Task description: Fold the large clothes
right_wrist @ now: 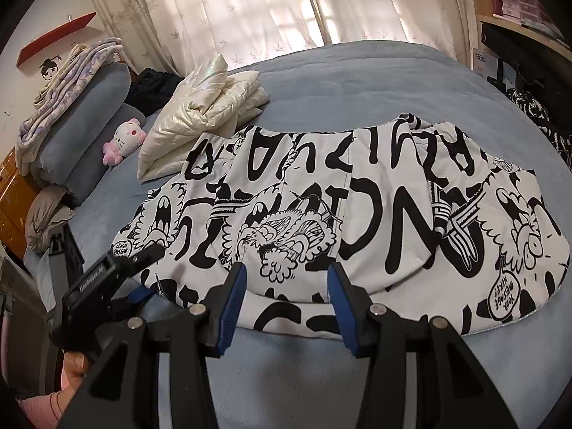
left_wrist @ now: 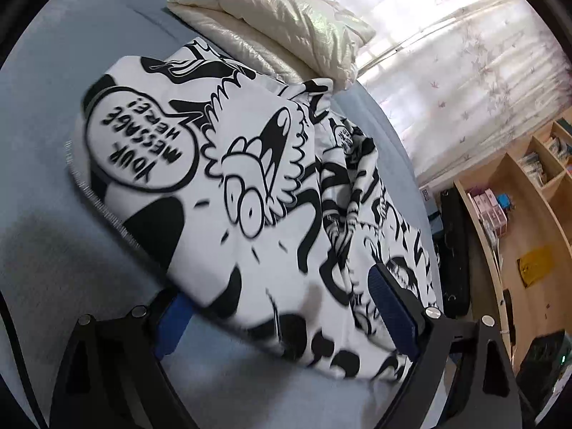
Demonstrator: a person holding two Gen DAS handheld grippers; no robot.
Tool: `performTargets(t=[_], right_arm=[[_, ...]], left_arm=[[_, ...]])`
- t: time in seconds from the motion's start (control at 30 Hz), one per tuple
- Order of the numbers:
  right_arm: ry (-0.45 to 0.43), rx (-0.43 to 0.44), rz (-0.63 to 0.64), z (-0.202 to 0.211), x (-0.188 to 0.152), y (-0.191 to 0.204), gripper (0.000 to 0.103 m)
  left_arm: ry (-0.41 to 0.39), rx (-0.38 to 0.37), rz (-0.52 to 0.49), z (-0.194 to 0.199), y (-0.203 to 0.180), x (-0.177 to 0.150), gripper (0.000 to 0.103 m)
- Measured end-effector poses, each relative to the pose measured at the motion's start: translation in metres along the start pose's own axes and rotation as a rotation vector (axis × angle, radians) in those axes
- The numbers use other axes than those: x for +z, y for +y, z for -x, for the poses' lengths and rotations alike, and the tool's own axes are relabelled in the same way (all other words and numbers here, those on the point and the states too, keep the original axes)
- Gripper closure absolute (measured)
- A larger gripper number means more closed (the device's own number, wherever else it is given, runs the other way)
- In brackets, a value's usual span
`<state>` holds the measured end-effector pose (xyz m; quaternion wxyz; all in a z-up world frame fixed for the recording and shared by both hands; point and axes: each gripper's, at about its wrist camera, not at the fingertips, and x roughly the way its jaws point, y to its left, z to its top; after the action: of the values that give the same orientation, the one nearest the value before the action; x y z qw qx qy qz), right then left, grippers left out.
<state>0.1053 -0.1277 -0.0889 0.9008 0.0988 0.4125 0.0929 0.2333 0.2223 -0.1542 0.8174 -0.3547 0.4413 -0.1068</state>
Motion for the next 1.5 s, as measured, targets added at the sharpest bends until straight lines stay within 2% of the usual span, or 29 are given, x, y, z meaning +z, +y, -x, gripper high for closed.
performTargets(t=[0.23,0.33,0.4,0.43,0.53,0.67,0.77,0.87,0.97,1.07,1.13,1.23,1.3,1.37,1.5], right_arm=[[-0.023,-0.018,0.014,-0.005,0.018,-0.003,0.056],[-0.062,-0.038,0.013,-0.008,0.035,-0.007,0.056],[-0.101,-0.066,0.017,-0.013,0.047,-0.012,0.067],[-0.104,-0.068,0.014,-0.017,0.052,-0.013,0.078],[-0.087,-0.053,-0.022,-0.039,0.064,-0.024,0.093],[-0.019,-0.053,-0.037,-0.081,0.061,-0.029,0.097],[0.075,-0.056,-0.027,-0.118,0.040,-0.028,0.097],[0.040,-0.078,0.021,-0.120,0.030,-0.024,0.097],[0.040,-0.057,-0.011,-0.109,0.037,-0.022,0.097],[0.012,-0.057,0.019,-0.101,0.042,-0.012,0.097],[0.031,-0.055,0.018,-0.110,0.042,-0.009,0.097],[0.060,-0.081,0.021,-0.125,0.035,-0.008,0.097],[0.044,-0.091,0.040,-0.127,0.029,-0.006,0.097],[0.025,-0.101,0.068,-0.127,0.024,-0.004,0.096],[0.011,-0.089,0.072,-0.126,0.019,-0.006,0.097]], left_arm=[[-0.002,-0.038,0.047,-0.015,0.003,0.013,0.013],[-0.007,-0.058,0.051,-0.013,0.008,0.012,0.013],[-0.010,-0.063,0.053,-0.015,0.008,0.013,0.013],[-0.009,-0.064,0.053,-0.013,0.010,0.012,0.013],[-0.011,-0.062,0.052,-0.014,0.011,0.013,0.013],[-0.022,-0.055,0.060,-0.015,0.012,0.016,0.013],[-0.039,-0.050,0.070,-0.016,0.014,0.020,0.013],[-0.068,-0.042,0.087,-0.018,0.018,0.027,0.013],[-0.103,-0.013,0.088,-0.018,0.020,0.033,0.022],[-0.129,0.029,0.077,-0.020,0.023,0.036,0.035],[-0.146,0.061,0.070,-0.020,0.024,0.038,0.050],[-0.171,0.065,0.056,-0.016,0.025,0.043,0.085],[-0.210,0.100,-0.043,-0.007,0.009,0.042,0.094],[-0.259,0.158,-0.179,0.002,-0.018,0.037,0.096],[-0.366,0.189,-0.466,0.020,-0.086,0.016,0.098]])
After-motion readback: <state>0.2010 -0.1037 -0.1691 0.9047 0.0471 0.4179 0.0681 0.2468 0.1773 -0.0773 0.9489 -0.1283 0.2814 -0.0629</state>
